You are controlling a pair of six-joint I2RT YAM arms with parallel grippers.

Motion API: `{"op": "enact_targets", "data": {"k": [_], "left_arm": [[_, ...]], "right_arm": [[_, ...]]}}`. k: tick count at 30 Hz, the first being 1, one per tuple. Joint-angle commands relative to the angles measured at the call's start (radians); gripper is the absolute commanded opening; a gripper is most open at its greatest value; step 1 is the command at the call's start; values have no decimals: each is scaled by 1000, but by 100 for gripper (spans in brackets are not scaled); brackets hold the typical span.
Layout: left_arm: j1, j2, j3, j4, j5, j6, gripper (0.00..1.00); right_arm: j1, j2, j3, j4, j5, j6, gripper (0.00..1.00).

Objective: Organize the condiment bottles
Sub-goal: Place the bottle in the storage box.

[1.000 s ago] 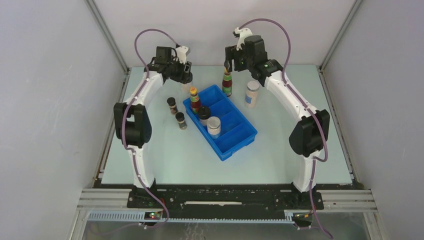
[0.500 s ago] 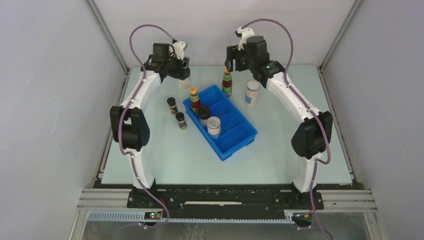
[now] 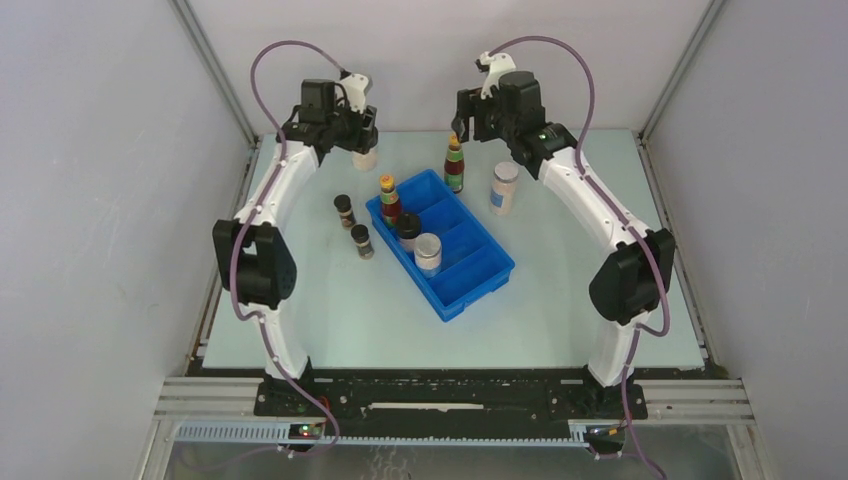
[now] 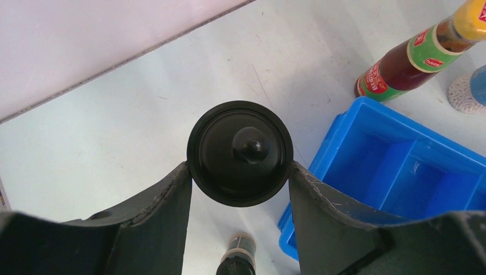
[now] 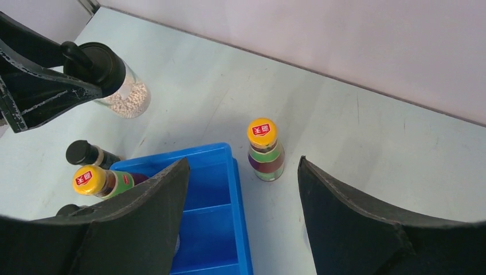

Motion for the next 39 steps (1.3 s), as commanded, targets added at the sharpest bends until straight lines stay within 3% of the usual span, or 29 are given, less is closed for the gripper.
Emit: {"op": "enact_targets", "data": {"k": [1,18,39], "left_arm": [[-12,-118,-6,64,-12,-14,0],[-67,-196,14,27,-6,-34,0],[-183,-138,53,26,35,-50,0]], "right_arm": [[-7,-68,-22,46,1,28,78],[-7,-178,-167,90,24,55,78],[-61,-289,-322,143,19,77,78]]}}
